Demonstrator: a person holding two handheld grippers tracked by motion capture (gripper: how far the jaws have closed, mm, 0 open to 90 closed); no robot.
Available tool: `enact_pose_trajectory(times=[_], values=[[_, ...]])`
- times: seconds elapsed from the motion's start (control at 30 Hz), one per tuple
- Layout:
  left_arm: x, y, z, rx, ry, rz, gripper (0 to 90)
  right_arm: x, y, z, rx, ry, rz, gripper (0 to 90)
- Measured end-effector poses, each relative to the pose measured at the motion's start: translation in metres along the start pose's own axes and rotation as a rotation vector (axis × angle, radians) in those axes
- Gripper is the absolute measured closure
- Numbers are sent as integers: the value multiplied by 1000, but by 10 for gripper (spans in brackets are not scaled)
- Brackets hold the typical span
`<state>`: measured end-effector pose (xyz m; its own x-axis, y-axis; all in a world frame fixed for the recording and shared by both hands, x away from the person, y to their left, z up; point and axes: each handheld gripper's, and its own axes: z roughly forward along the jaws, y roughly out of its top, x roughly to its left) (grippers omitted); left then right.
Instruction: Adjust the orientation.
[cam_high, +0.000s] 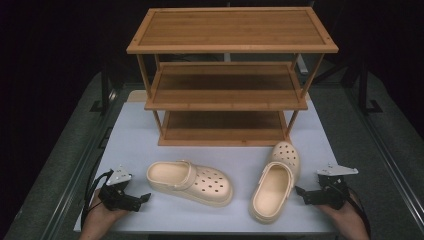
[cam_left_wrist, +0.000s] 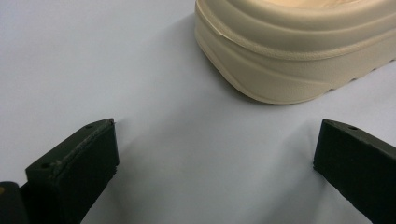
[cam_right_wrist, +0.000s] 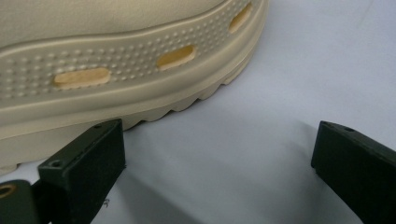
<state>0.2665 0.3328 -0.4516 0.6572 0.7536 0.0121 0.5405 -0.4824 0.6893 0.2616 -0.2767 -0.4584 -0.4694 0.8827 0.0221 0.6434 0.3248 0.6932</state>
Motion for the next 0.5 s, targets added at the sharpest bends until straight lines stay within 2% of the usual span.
enact_pose_trajectory(times=[0.27,0.33,0.37,0.4,0.5], values=[[-1,-1,-4,-8,-13,2,15,0,0,0,1,-1,-2,26],[-1,-2,-6,-15,-20,11,133,0,0,0,1,-1,-2,26],[-1,-2,-9,-23,-31,3,133,0,0,0,1,-1,-2,26],[-1,-3,-11,-34,-47,-7,177,0,0,0,1,0,0,26],[-3,-5,-17,-37,-62,-2,291,0,0,0,2,1,0,25]])
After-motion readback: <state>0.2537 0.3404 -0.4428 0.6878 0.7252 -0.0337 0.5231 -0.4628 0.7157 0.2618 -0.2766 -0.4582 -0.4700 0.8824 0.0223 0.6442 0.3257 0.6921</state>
